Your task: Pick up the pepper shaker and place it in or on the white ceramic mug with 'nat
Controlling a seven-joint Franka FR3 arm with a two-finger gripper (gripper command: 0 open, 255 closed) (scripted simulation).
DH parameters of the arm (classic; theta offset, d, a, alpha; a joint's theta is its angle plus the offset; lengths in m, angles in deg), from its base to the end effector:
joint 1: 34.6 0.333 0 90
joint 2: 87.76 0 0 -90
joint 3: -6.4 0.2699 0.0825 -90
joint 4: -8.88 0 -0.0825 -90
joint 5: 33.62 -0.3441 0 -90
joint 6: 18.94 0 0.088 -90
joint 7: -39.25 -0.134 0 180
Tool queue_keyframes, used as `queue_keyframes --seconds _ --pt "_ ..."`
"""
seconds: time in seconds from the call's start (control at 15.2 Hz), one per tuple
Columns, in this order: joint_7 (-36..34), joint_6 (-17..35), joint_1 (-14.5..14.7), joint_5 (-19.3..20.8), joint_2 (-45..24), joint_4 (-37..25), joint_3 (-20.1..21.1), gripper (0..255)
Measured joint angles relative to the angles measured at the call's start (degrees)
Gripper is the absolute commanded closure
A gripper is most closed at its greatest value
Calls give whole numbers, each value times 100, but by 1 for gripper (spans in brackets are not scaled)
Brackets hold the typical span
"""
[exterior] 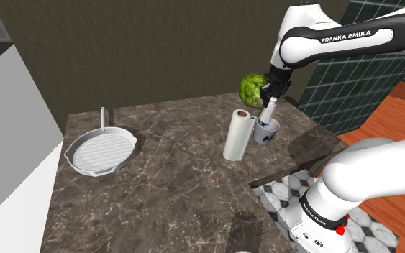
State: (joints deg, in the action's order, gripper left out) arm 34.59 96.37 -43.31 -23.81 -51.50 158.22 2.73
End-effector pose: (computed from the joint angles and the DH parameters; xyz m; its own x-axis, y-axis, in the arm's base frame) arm 0.3388 -0.0875 0.4101 0.9765 -0.2110 0.0445 -0.2149 -0.9697 0.1160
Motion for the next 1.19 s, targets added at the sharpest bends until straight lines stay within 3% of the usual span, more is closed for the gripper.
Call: queue_keyframes --seconds 0.26,0.33,0.73,0.99,1.19 --pt "-5 31 0 3 -3 8 0 255" --pt "-5 32 0 3 -5 6 0 0" --pt "-4 28 0 2 -10 19 -1 0" --pt "36 -576 30 -63 142 -442 52 0" --pt "21 -735 48 -91 161 -572 87 0"
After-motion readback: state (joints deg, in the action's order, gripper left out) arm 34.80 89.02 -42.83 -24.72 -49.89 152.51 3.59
